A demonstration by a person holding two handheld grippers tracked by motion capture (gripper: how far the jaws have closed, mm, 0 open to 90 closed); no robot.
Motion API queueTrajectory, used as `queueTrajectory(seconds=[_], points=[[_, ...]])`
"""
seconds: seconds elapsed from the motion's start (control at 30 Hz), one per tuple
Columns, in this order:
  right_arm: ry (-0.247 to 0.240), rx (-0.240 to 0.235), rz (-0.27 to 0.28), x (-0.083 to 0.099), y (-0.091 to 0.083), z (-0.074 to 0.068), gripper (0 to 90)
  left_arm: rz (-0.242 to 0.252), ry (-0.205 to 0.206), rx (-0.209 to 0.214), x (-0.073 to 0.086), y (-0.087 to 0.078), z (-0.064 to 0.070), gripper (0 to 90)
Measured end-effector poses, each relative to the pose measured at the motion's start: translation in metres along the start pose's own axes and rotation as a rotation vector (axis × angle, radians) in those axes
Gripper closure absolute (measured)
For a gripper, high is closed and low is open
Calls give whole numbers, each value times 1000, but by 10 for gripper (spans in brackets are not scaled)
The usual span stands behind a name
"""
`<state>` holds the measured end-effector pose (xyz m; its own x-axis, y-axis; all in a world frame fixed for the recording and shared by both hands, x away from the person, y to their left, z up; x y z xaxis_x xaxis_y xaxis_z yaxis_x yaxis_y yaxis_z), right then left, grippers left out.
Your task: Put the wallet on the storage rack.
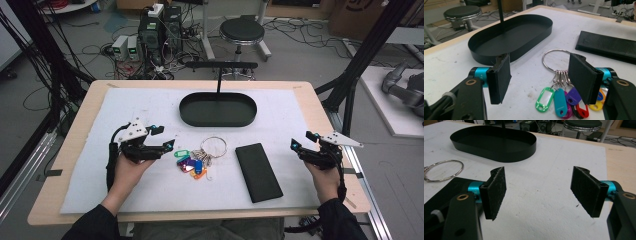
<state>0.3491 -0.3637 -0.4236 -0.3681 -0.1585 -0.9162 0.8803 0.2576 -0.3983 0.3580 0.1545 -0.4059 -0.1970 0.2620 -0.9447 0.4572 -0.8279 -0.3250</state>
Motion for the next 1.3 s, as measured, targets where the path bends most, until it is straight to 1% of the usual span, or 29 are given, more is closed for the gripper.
queueTrajectory(seconds=[0.03, 0.1, 0.23, 0.47, 0.57, 0.67, 0.77, 0.8, 0.83, 0.87, 0.9, 0.93, 0.97, 1.0, 1.07, 1.13, 1.17, 1.23, 1.3], points=[[3, 2, -1, 0, 1, 1, 292, -6, -8, 16, -1, 5, 1, 353], [3, 4, -2, 0, 1, 2, 292, -13, -14, 25, -4, 10, 2, 358], [-4, 5, -4, 1, 1, 2, 292, -25, -23, 59, -13, 20, 5, 387], [-19, 2, -5, 1, 2, 0, 293, -58, -25, 96, -27, 39, 8, 448], [-19, 1, -6, 1, 3, 0, 293, -74, -30, 94, -32, 47, 8, 460], [-19, 1, -11, 1, 3, 0, 292, -81, -38, 103, -35, 55, 7, 478], [-18, 1, -10, 1, 4, 1, 293, -99, -53, 112, -37, 65, 6, 507], [-21, 2, -11, 1, 4, 1, 293, -104, -55, 115, -37, 68, 6, 530], [-20, 2, -12, 1, 4, 1, 293, -113, -57, 115, -38, 71, 5, 534], [-20, 2, -12, 1, 4, 1, 293, -113, -57, 115, -38, 71, 5, 535], [-21, 2, -12, 1, 5, 1, 293, -114, -63, 116, -38, 75, 5, 535], [-18, 1, -15, 1, 5, 1, 293, -129, -62, 114, -38, 79, 4, 535], [-18, 3, -15, 1, 5, 1, 293, -128, -66, 109, -38, 82, 4, 537], [-22, 0, -14, 1, 6, 1, 293, -125, -69, 108, -38, 85, 4, 560], [-20, 2, -16, 1, 6, 1, 293, -152, -80, 106, -34, 96, 2, 569], [-23, 2, -16, 1, 7, 1, 293, -172, -86, 106, -32, 102, 1, 595], [-23, 2, -16, 1, 7, 1, 293, -172, -86, 106, -32, 102, 1, 597], [-23, 0, -19, 1, 7, 1, 293, -197, -92, 105, -28, 112, -1, 628], [-26, -1, -18, 1, 8, 0, 292, -214, -98, 102, -26, 117, -2, 644]])
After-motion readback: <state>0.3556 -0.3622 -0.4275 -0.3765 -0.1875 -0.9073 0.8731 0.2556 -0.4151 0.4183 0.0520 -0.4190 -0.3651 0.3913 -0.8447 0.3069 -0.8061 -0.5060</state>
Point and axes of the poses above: each handheld gripper's, and its own axes: y roughly forward along the jaws, x roughly out of its underside, z roughly to its right, the point moved 3 cm from there along y, roughly forward along the jaws, and after that the axes turned 10 degrees about x, right-handed, at the moved point
